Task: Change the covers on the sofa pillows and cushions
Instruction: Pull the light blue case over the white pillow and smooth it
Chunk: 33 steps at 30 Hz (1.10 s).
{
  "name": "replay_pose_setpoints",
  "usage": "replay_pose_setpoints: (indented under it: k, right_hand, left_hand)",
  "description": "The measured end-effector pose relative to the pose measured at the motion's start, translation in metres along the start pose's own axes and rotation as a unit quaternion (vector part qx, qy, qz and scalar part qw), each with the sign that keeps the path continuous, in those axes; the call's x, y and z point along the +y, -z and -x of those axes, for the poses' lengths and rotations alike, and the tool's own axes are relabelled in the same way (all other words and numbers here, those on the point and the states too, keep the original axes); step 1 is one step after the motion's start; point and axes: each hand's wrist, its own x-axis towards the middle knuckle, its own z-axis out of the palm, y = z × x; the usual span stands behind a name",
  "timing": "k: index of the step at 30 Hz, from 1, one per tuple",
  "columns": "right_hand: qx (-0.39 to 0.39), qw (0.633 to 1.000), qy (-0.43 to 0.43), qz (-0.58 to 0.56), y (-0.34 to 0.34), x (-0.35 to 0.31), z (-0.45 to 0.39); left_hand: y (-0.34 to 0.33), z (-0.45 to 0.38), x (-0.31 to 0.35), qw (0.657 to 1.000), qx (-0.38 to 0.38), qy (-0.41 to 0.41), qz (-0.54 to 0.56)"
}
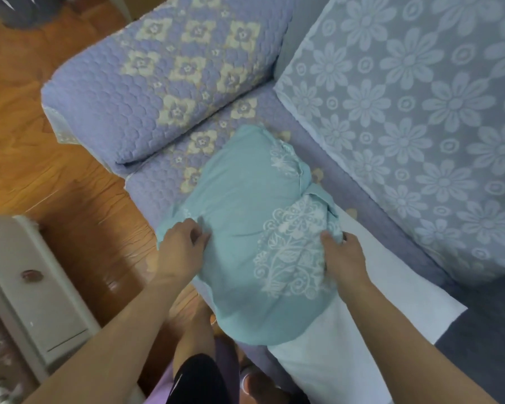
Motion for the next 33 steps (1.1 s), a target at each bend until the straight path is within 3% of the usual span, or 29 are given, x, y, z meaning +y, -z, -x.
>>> replay_pose_setpoints:
  k: [2,4,6,8,11,14,16,17,18,19,21,23,24,26,27,28,29,31,33]
  right_hand:
    - [-0.033,0.999,0.018,-0.017,0.006,-0.006,0.003]
    - [-0.018,0.997,0.058,0.049,0.031,-0.004,-0.007]
    - [0.131,0.988,0.014,0.081,0.065,0.011,-0.026]
    - [0.208,0.973,-0.060,0.080,0.085,0.029,-0.032]
    - [0.144,0.987,-0.056,0.031,0.074,0.028,-0.024]
    - [0.070,0.970,-0.106,-0.205,0.078,0.012,-0.023]
    - [0.000,0.897,-0.128,-0.424,0.090,0.006,-0.031]
    - [-0.016,0.854,-0.140,-0.501,0.096,0.003,-0.036]
    - [-0.042,0.833,-0.153,-0.530,0.098,0.001,-0.038]
    - [-0.092,0.841,-0.165,-0.507,0.096,-0.001,-0.038]
    - [-0.201,0.900,-0.166,-0.350,0.091,-0.003,-0.038]
    - [-0.241,0.944,-0.153,-0.164,0.105,-0.005,-0.049]
    - [-0.201,0.963,-0.146,-0.107,0.119,-0.001,-0.060]
    - [0.036,0.993,-0.113,0.012,0.150,0.012,-0.089]
    - [0.147,0.980,-0.098,0.091,0.160,0.016,-0.101]
    - [0.201,0.965,-0.071,0.150,0.162,0.012,-0.104]
    - [0.203,0.963,-0.026,0.173,0.155,0.010,-0.108]
    - [0.134,0.986,0.002,0.096,0.138,0.005,-0.098]
    - [0.077,0.995,-0.063,0.026,0.138,0.019,-0.078]
  left_hand:
    - [0.003,-0.001,0.002,0.998,0.007,0.034,0.050]
    - [0.004,-0.002,0.001,0.999,-0.001,0.041,0.035]
    - [0.002,-0.001,0.001,0.998,-0.035,0.022,-0.048]
    - [-0.001,0.001,0.007,0.990,-0.058,0.003,-0.126]
    - [-0.002,-0.007,0.026,0.982,-0.050,-0.032,-0.181]
    - [-0.010,-0.019,0.048,0.983,0.026,-0.108,-0.147]
    - [-0.017,-0.026,0.066,0.983,0.036,-0.144,-0.109]
    - [-0.021,-0.028,0.074,0.982,0.028,-0.156,-0.102]
    - [-0.025,-0.029,0.082,0.979,0.023,-0.169,-0.107]
    - [-0.029,-0.030,0.087,0.975,0.020,-0.184,-0.120]
    - [-0.035,-0.032,0.092,0.967,0.006,-0.204,-0.150]
    - [-0.038,-0.034,0.085,0.961,-0.016,-0.203,-0.186]
    - [-0.037,-0.034,0.081,0.958,-0.027,-0.193,-0.211]
    - [-0.044,-0.031,0.071,0.942,-0.044,-0.196,-0.270]
    - [-0.050,-0.026,0.070,0.934,-0.051,-0.203,-0.290]
    - [-0.054,-0.023,0.073,0.929,-0.060,-0.202,-0.305]
    - [-0.059,-0.021,0.077,0.927,-0.067,-0.192,-0.316]
    - [-0.062,-0.024,0.086,0.932,-0.097,-0.140,-0.320]
    - [-0.056,-0.029,0.088,0.942,-0.113,-0.109,-0.297]
